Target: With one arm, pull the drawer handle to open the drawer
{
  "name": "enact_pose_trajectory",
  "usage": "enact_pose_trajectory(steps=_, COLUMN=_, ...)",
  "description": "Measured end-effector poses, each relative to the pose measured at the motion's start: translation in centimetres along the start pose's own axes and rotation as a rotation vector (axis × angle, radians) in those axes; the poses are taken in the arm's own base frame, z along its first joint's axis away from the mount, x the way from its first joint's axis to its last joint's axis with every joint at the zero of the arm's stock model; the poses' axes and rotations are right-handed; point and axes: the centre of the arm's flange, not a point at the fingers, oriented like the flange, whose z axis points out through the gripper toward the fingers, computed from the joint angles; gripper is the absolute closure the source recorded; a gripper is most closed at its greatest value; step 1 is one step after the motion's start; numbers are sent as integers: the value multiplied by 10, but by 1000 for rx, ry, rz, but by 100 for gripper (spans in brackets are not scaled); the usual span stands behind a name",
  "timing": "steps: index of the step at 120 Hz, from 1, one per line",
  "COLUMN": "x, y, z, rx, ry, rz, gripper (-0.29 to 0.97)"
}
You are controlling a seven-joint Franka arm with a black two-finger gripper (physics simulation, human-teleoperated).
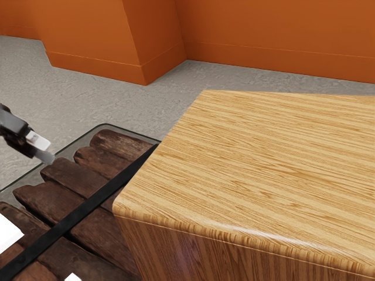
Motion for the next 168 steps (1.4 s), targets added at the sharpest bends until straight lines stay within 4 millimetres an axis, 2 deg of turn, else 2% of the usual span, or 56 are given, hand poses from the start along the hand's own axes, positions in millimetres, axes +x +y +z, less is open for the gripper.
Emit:
enact_pose_trajectory(steps=8, x=-2, y=-13, z=-2, rx=-58, ry=44, rz=-57, gripper=0)
enact_pose_trajectory(steps=17, x=-36, y=-32, z=8, rx=-137, ry=85, rz=-138, gripper=0)
enact_pose_trajectory(steps=24, x=-32, y=-47, z=30, rx=-217, ry=78, rz=-163, gripper=0)
enact_pose_trajectory(steps=29, x=-30, y=-52, z=36, rx=-237, ry=90, rz=-174, gripper=0)
enact_pose_trajectory(steps=42, x=-21, y=-48, z=43, rx=-294, ry=119, rz=-177, gripper=0)
enact_pose_trajectory(steps=56, x=4, y=-34, z=80, rx=-440, ry=113, rz=-189, gripper=0)
enact_pose_trajectory(steps=69, x=20, y=-23, z=104, rx=-484, ry=131, rz=-192, gripper=0)
enact_pose_trajectory(steps=88, x=8, y=-10, z=145, rx=-502, ry=105, rz=-205, gripper=0)
enact_pose_trajectory(steps=102, x=5, y=1, z=164, rx=-517, ry=83, rz=-201, gripper=0)
enact_pose_trajectory(steps=120, x=13, y=32, z=197, rx=-545, ry=35, rz=-159, gripper=0)
enact_pose_trajectory(steps=128, x=17, y=38, z=204, rx=-547, ry=39, rz=-152, gripper=0)
enact_pose_trajectory(steps=159, x=21, y=40, z=213, rx=-554, ry=57, rz=-150, gripper=1)
enact_pose_trajectory(steps=168, x=21, y=39, z=212, rx=-553, ry=64, rz=-151, gripper=9)
